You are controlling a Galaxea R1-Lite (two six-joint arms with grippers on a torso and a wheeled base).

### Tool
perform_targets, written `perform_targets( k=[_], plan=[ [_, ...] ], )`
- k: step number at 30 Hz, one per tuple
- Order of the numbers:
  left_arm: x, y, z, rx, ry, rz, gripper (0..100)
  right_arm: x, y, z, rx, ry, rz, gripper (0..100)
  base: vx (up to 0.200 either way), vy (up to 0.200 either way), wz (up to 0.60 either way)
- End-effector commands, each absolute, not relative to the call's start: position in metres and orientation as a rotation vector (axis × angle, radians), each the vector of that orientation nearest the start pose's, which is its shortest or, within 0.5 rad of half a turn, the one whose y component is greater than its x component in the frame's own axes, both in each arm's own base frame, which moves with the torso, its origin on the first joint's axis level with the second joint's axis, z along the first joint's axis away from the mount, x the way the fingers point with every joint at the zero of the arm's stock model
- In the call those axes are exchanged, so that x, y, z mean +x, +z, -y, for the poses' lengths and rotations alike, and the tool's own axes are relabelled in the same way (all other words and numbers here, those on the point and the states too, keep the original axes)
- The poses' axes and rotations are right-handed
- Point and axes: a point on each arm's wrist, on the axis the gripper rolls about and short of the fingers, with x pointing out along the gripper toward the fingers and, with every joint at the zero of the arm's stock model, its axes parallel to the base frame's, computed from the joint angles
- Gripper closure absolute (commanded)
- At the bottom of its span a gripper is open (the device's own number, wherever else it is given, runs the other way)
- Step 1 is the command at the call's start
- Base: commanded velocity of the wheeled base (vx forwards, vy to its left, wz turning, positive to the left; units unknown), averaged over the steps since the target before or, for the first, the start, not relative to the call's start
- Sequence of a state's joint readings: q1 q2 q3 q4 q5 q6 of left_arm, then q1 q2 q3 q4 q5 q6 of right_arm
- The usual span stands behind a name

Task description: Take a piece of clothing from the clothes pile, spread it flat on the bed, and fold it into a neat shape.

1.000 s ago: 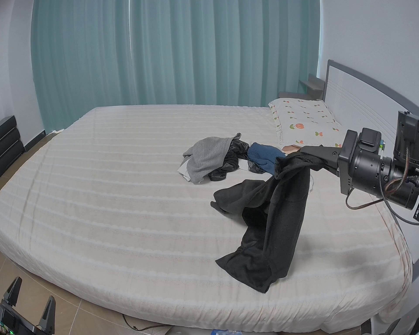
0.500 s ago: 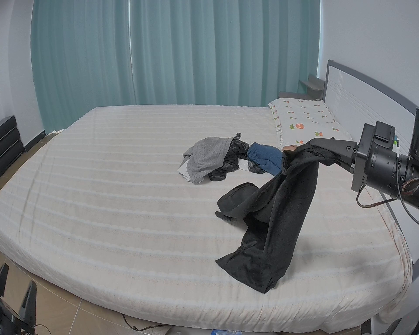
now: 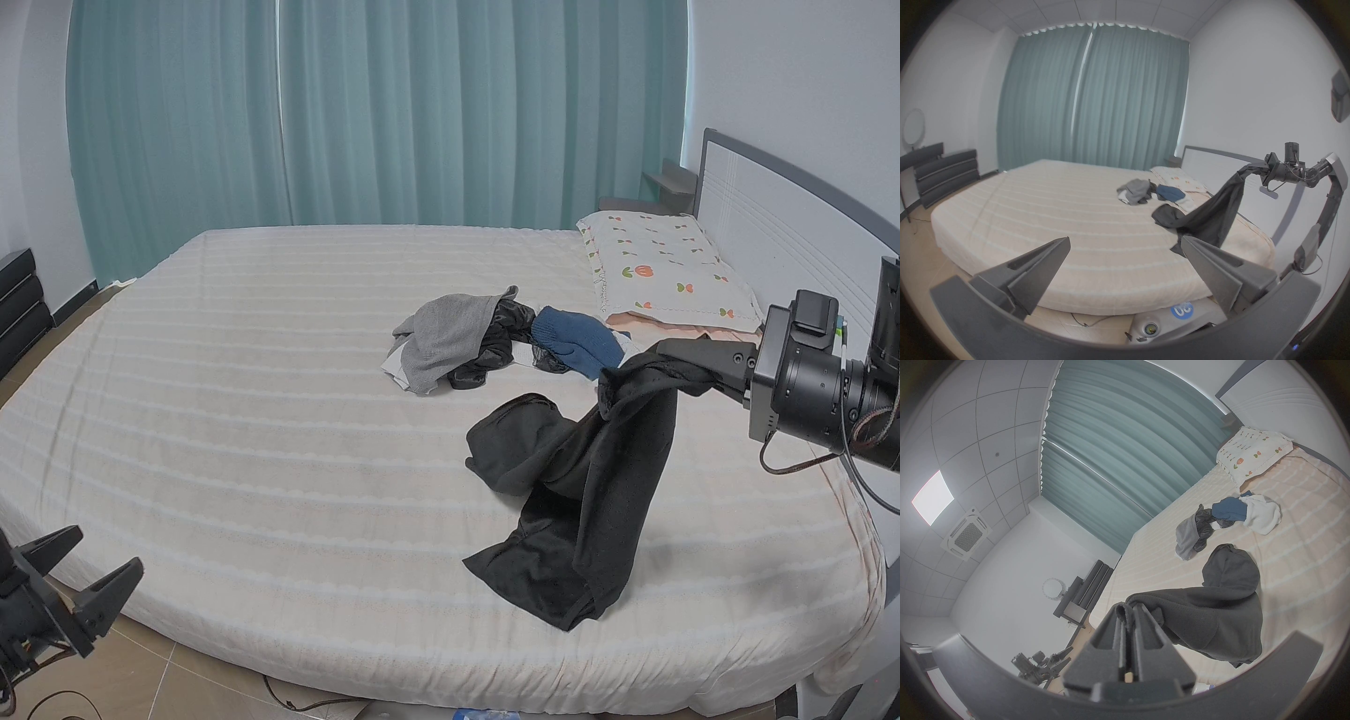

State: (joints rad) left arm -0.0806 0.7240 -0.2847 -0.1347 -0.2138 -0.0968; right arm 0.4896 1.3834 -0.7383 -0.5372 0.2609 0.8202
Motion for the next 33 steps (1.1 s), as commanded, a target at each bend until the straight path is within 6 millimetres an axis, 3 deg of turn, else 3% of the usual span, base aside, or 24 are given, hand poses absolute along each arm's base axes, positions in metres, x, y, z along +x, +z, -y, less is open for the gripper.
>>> perform_targets(
  k=[1,4,6,7,10,13,15,18,24,33],
  plan=[
    [0.123,0.153,0.029,-0.112,-0.4,-0.519,0,0.202,0.232,-0.11,0.76,0.634,-0.434,100,0.0,0.0,0.0],
    [0.159,0.138,0.04,-0.107,-0.421,-0.563,0,0.205,0.236,-0.112,0.76,0.644,-0.417,100,0.0,0.0,0.0],
    [0.169,0.132,0.044,-0.105,-0.428,-0.579,0,0.204,0.238,-0.113,0.761,0.649,-0.413,100,0.0,0.0,0.0],
    [0.187,0.119,0.049,-0.102,-0.423,-0.609,0,0.204,0.238,-0.114,0.76,0.653,-0.415,100,0.0,0.0,0.0],
    [0.2,0.109,0.057,-0.095,-0.431,-0.624,0,0.205,0.238,-0.114,0.76,0.656,-0.413,100,0.0,0.0,0.0],
    [0.231,0.088,0.082,-0.091,-0.472,-0.676,0,0.205,0.242,-0.114,0.762,0.66,-0.399,100,0.0,0.0,0.0],
    [0.241,0.084,0.091,-0.101,-0.47,-0.687,0,0.204,0.246,-0.114,0.764,0.667,-0.388,100,0.0,0.0,0.0],
    [0.266,0.077,0.124,-0.151,-0.461,-0.699,0,0.205,0.259,-0.114,0.769,0.685,-0.347,100,0.0,0.0,0.0],
    [0.289,0.068,0.169,-0.167,-0.536,-0.695,0,0.204,0.273,-0.121,0.773,0.732,-0.312,100,0.0,0.0,0.0],
    [0.318,0.052,0.207,-0.148,-0.56,-0.661,0,0.197,0.282,-0.132,0.776,0.798,-0.299,100,0.0,0.0,0.0]
  ],
)
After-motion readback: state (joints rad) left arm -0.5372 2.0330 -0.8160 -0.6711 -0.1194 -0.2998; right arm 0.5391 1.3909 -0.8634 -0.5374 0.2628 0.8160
